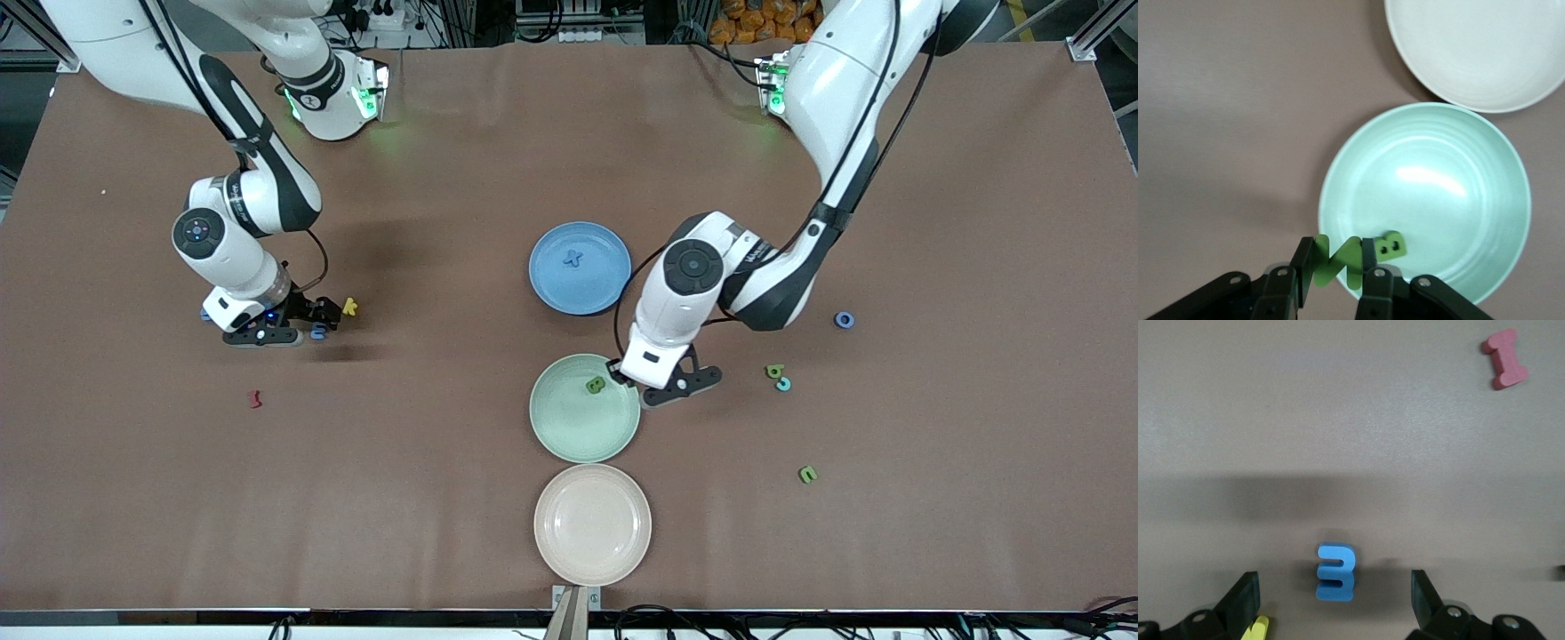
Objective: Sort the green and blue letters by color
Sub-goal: 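Grasp the blue E with the right gripper while the left gripper withdraws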
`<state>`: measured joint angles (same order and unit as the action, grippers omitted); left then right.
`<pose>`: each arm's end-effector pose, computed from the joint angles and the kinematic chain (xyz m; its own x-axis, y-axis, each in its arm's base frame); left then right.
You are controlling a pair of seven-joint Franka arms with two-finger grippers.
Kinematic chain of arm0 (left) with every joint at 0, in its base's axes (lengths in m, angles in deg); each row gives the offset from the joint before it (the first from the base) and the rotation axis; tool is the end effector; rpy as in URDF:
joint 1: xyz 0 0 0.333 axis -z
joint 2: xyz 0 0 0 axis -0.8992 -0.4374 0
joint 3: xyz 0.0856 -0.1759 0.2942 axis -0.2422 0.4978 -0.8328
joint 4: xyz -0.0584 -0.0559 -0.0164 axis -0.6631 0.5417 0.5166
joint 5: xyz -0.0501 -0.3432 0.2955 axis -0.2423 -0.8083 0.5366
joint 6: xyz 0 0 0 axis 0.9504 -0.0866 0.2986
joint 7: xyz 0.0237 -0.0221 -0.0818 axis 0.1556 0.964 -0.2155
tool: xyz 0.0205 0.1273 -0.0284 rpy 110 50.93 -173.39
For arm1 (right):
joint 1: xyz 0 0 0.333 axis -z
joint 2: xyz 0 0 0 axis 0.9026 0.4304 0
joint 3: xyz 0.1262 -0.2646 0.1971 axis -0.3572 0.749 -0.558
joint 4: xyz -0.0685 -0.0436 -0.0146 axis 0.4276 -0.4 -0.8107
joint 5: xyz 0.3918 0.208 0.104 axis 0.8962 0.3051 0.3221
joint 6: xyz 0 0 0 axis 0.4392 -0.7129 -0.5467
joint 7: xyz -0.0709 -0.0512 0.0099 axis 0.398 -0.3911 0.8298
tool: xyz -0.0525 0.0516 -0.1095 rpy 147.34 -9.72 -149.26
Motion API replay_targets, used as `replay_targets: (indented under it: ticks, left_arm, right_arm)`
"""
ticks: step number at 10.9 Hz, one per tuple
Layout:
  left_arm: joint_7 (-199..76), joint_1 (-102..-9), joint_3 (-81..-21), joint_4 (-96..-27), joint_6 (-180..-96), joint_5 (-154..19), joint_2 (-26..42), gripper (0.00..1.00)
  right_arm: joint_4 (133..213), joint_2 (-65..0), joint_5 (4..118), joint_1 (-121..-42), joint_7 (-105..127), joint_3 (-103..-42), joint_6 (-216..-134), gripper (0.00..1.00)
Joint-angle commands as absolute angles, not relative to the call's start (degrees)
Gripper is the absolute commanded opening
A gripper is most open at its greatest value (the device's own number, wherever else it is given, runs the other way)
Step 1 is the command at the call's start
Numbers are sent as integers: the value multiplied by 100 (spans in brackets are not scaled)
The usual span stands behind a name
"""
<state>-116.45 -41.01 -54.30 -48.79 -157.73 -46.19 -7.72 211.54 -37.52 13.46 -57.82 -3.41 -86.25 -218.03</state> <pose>0.6629 -0.4635 0.2307 0.9348 0.3437 0.0893 0.3280 -0.9321 0.1534 0.5426 0.0289 0.1407 0.9984 0.0235 0.0522 0.0226 -0.9996 0.0176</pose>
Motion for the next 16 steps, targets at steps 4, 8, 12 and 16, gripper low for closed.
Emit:
replay_targets:
  ticks: [4, 8, 12, 16]
  left_arm:
    - [-11482, -3690, -5487, -4389, -16635, -4538, -1561, 97]
    - [-11220, -4084, -5435, -4407, -16146, -4546, -1070, 100]
    - [-9718, -4621, -5452, -4459, -15065, -4564, -559, 100]
    - [-9294, -5376, -5452, -5309, -14447, -4555, -86, 100]
  right_arm:
    - [21198, -3587, 1300, -5668, -354, -8698, -21965, 97]
    - [21190, -3517, 1265, -5651, -345, -8698, -21956, 58]
    - [21128, -3473, 1300, -5633, -371, -8698, -21948, 28]
    - [21041, -3499, 1326, -5624, -371, -8663, -21851, 20]
